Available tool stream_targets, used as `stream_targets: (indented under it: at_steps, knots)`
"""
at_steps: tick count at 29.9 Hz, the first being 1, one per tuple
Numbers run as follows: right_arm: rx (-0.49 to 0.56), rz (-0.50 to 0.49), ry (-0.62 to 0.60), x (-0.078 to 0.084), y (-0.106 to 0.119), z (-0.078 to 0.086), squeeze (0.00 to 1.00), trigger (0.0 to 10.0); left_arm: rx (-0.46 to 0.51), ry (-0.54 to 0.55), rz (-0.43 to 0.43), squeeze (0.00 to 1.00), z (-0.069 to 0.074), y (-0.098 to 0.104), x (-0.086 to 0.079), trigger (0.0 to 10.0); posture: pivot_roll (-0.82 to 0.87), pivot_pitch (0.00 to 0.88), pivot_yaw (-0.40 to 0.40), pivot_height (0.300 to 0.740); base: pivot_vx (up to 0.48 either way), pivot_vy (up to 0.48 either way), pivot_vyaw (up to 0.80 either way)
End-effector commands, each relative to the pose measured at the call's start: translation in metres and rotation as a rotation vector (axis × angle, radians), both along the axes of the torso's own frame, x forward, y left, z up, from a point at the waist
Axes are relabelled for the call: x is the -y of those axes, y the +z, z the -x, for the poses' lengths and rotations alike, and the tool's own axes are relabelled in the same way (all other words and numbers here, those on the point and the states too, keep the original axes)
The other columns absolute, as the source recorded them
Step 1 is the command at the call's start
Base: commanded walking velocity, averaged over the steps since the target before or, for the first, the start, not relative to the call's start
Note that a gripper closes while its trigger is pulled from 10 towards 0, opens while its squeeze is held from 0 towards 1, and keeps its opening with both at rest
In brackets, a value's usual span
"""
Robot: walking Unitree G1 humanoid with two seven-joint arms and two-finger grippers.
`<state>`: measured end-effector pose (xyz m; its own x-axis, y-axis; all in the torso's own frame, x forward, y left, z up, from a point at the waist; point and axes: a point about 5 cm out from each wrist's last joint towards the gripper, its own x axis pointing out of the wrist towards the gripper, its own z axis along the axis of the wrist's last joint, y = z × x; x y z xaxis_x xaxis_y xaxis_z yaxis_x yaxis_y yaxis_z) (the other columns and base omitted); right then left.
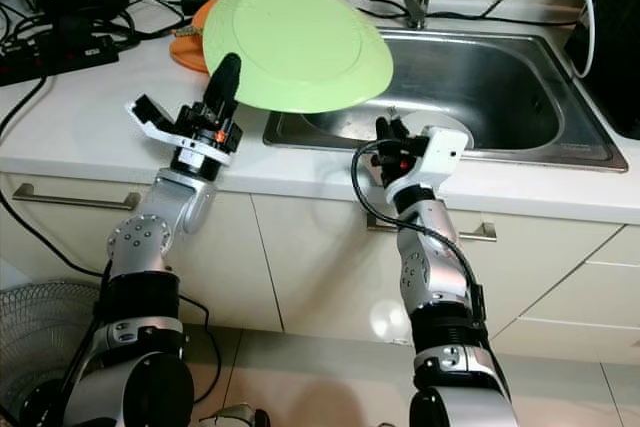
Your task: Kitchen organization
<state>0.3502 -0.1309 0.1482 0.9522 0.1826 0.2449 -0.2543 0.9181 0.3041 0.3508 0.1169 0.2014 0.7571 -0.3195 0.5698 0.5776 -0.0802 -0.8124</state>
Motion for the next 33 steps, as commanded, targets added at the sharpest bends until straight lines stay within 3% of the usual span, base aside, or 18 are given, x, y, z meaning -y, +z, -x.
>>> stream_targets:
  at_steps: [1, 2, 3, 10, 19, 20, 21, 22, 23, 25, 28, 31, 33]
  knots:
    - [0.040, -0.008, 0.021, -0.005, 0.011, -0.003, 0.20, 10.0, 0.061, -0.033, 0.010, 0.00, 0.000, 0.010, 0.007, 10.0, 0.06, 0.019, 0.033, 0.740, 0.000, 0.000, 0.00]
    - [0.040, -0.013, 0.021, -0.005, 0.011, -0.003, 0.69, 10.0, 0.060, -0.035, 0.010, 0.00, -0.001, 0.009, 0.007, 10.0, 0.06, 0.019, 0.033, 0.740, 0.000, 0.000, 0.00]
    - [0.045, -0.027, 0.032, -0.006, 0.012, -0.003, 1.00, 10.0, 0.056, -0.034, 0.008, 0.00, -0.001, 0.009, 0.007, 10.0, 0.06, 0.020, 0.035, 0.740, 0.000, 0.000, 0.00]
    - [0.029, -0.061, 0.032, -0.004, 0.011, -0.003, 1.00, 10.0, 0.071, -0.034, 0.014, 0.00, -0.003, 0.014, 0.006, 10.0, 0.06, 0.019, 0.036, 0.740, 0.000, 0.000, 0.00]
    - [0.000, -0.052, 0.045, -0.004, 0.006, -0.002, 1.00, 10.0, 0.111, -0.004, 0.054, 0.00, -0.004, 0.025, -0.009, 10.0, 0.06, 0.019, 0.033, 0.740, 0.000, 0.000, 0.00]
    - [-0.020, -0.077, 0.066, -0.005, 0.003, -0.001, 0.10, 10.0, 0.114, 0.006, 0.060, 0.00, -0.005, 0.026, -0.011, 10.0, 0.06, 0.022, 0.033, 0.740, 0.000, 0.000, 0.00]
    - [-0.047, -0.118, 0.093, -0.006, 0.000, 0.000, 0.00, 10.0, 0.115, 0.014, 0.063, 0.00, -0.006, 0.027, -0.013, 10.0, 0.06, 0.021, 0.031, 0.740, 0.000, 0.000, 0.00]
    - [-0.064, -0.150, 0.114, -0.007, -0.002, 0.000, 0.00, 10.0, 0.116, 0.018, 0.064, 0.00, -0.006, 0.027, -0.014, 10.0, 0.06, 0.021, 0.031, 0.740, 0.000, 0.000, 0.00]
    - [-0.089, -0.295, 0.203, -0.010, -0.001, 0.003, 0.00, 10.0, 0.117, 0.021, 0.065, 0.00, -0.006, 0.028, -0.016, 10.0, 0.05, 0.025, 0.031, 0.740, 0.000, 0.000, 0.00]
    - [-0.090, -0.330, 0.225, -0.011, 0.000, 0.004, 0.00, 10.0, 0.117, 0.021, 0.065, 0.00, -0.006, 0.028, -0.016, 10.0, 0.05, 0.025, 0.031, 0.740, 0.000, 0.000, 0.00]
    - [-0.060, -0.480, 0.336, -0.011, 0.009, 0.010, 0.00, 10.0, 0.118, 0.024, 0.067, 0.00, -0.005, 0.027, -0.018, 10.0, 0.05, 0.026, 0.032, 0.740, 0.000, 0.000, 0.00]
    - [-0.051, -0.528, 0.354, -0.010, 0.012, 0.012, 0.00, 10.0, 0.119, 0.020, 0.065, 0.00, -0.005, 0.027, -0.018, 10.0, 0.05, 0.027, 0.034, 0.740, 0.000, 0.000, 0.00]
    - [-0.032, -0.614, 0.375, -0.008, 0.016, 0.013, 0.00, 10.0, 0.119, 0.017, 0.061, 0.00, -0.005, 0.027, -0.018, 10.0, 0.05, 0.028, 0.034, 0.740, 0.000, 0.000, 0.00]
